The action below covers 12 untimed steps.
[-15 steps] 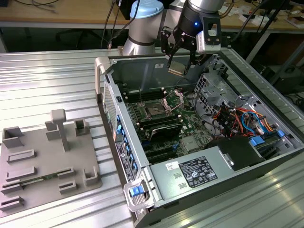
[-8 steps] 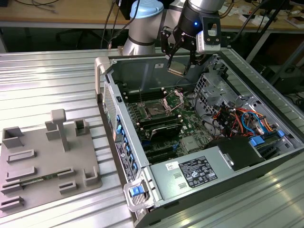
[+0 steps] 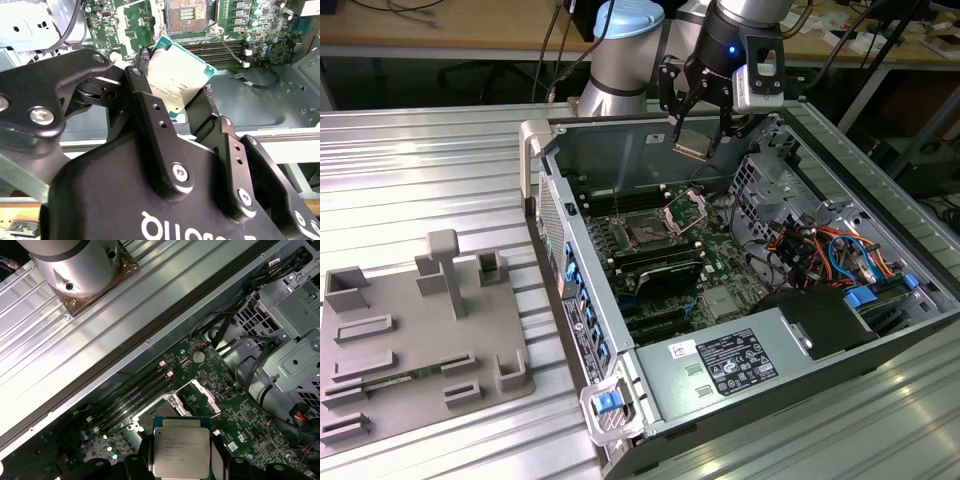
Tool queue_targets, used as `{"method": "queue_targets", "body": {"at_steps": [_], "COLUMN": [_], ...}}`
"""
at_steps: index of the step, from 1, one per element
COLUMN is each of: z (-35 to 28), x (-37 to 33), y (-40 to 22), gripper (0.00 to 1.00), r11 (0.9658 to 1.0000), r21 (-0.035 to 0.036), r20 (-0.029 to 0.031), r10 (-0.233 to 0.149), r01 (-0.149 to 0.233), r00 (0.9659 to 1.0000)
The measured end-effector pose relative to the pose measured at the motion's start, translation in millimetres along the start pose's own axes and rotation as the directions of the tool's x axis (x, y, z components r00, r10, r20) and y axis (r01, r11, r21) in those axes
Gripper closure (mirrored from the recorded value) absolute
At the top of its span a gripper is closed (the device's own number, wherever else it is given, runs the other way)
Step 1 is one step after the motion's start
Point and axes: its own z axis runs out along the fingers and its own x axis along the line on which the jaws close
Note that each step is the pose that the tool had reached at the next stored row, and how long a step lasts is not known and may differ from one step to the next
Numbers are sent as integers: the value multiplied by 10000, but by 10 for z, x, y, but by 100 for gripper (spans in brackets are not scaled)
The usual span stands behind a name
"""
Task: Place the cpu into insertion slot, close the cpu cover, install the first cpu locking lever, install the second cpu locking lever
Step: 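Place the cpu into insertion slot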
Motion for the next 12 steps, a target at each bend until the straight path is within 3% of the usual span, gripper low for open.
{"method": "queue_targets", "body": {"at_steps": [10, 12], "z": [0, 0], "x": [0, 0], "y": [0, 0], "gripper": [45, 45], "r11": [9996, 9989], "r21": [-6, -10], "r20": [24, 42], "r10": [268, 472], "r01": [-267, -472], "r00": [9996, 9989]}}
